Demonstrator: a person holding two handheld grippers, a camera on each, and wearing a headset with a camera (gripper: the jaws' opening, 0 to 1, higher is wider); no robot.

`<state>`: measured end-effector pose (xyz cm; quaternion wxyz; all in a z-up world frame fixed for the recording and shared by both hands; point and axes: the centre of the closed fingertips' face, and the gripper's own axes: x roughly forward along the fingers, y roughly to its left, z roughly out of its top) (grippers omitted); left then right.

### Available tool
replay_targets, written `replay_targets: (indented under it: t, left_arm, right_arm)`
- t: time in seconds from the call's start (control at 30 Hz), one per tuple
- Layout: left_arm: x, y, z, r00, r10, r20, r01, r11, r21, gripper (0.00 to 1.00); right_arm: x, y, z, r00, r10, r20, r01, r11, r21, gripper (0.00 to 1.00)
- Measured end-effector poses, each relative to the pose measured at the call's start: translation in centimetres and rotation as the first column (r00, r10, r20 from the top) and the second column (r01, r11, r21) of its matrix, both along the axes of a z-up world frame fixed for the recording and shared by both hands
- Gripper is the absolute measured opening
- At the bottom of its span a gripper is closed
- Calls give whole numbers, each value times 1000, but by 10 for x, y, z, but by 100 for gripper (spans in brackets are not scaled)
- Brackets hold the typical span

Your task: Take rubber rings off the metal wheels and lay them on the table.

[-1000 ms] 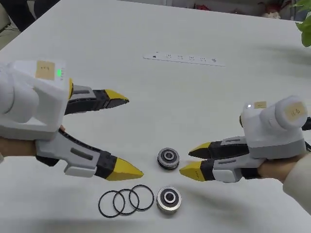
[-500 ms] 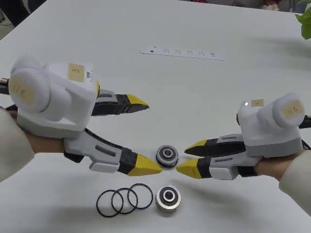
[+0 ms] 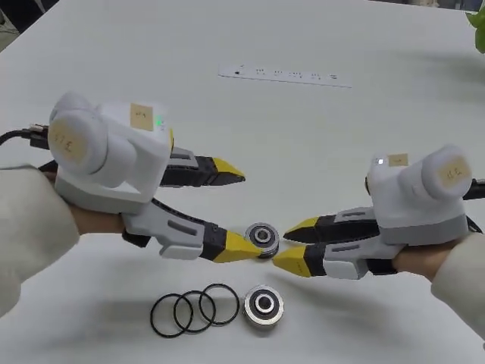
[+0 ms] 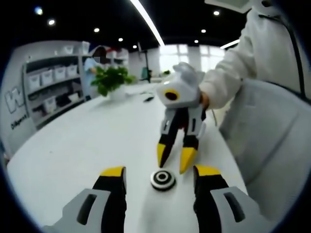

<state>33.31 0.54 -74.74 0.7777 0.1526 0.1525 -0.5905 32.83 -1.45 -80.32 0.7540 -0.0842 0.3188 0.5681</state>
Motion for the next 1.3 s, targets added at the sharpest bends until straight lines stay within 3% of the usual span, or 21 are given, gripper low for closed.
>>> replay_targets:
  t: [0.53,0.8,1.3]
  left_arm:
    - [1,-12,-33,999,-22,-40,24,998,53,38]
    - [-2,-16,-36,998,-31,-56,34,998,45,27]
    - [2,-17,-42,996,-11,-91,14,999,41,18]
  right_arm:
    - [-2,6,-3,1000,15,9,-15,1000,-9,20]
    - [1,6,-4,1000,15,16,-15,1000,-8,17]
    - [2,4,-6,999,22,32,-22,1000,-15,13]
